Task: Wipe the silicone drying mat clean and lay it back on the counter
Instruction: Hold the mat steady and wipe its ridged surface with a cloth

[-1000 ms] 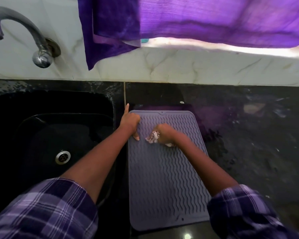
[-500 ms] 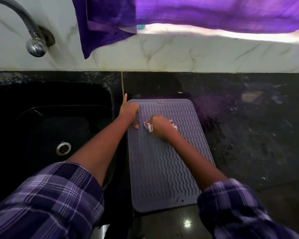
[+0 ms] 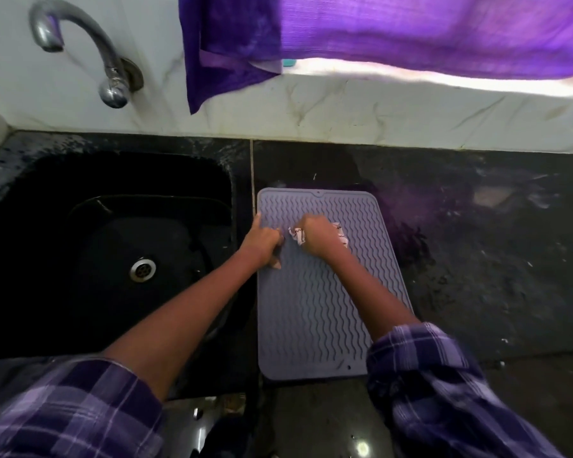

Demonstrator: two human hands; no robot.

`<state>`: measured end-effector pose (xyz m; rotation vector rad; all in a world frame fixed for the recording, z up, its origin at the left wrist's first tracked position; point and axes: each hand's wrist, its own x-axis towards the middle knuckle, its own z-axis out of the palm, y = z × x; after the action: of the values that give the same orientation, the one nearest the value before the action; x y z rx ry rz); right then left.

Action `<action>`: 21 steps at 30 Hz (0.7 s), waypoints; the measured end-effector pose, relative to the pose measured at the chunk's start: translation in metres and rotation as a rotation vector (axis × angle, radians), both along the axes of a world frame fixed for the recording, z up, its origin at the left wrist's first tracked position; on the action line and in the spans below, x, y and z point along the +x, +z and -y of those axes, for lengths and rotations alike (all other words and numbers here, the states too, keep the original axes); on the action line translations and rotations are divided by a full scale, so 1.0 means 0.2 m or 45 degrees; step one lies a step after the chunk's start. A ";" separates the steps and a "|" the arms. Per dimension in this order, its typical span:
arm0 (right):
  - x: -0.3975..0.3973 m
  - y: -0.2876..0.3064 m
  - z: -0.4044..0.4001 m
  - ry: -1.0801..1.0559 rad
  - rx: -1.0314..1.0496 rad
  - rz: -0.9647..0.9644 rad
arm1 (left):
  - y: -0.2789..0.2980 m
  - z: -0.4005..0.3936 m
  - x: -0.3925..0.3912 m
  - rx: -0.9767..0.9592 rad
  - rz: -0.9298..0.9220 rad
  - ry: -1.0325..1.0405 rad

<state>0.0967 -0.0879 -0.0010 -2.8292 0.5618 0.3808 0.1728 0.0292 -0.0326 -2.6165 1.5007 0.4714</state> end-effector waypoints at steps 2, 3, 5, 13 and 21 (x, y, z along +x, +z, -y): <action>-0.06 -0.01 -0.02 0.003 0.067 -0.029 | 0.00 -0.01 -0.03 0.020 0.017 0.008; -0.11 -0.02 -0.03 0.009 0.098 -0.080 | 0.00 -0.01 -0.04 0.008 0.012 0.026; -0.21 -0.03 -0.06 0.089 0.105 -0.213 | 0.00 0.00 -0.06 -0.040 -0.026 0.085; -0.26 0.06 -0.09 0.054 0.117 -0.118 | 0.00 -0.05 -0.16 -0.219 -0.038 0.227; -0.40 -0.02 -0.24 0.181 -0.154 -0.040 | -0.03 -0.15 -0.29 0.028 -0.055 0.130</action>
<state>0.0159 -0.0402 -0.0054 -2.9943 0.4035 0.4309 0.1158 0.0596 -0.0391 -2.6926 1.3703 0.5537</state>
